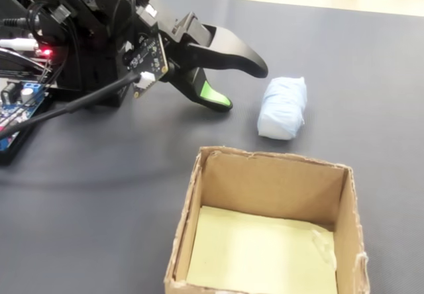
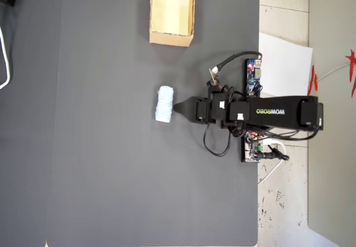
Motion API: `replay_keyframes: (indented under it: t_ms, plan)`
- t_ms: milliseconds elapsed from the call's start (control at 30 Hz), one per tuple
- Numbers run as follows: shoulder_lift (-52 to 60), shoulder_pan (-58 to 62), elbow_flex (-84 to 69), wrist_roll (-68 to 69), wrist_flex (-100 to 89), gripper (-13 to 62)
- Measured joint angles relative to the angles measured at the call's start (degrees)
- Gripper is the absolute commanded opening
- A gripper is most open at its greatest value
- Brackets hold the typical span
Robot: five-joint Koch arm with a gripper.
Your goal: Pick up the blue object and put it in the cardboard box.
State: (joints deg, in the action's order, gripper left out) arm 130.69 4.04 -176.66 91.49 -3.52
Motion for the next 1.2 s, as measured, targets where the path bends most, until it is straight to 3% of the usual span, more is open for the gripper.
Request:
replay_keyframes:
  t_ms: [800,1200]
  plan:
    - [0.0,-0.2,1.0,3.5,0.4,33.9]
    - [0.0,-0.6,7.5,6.9,12.8,33.0]
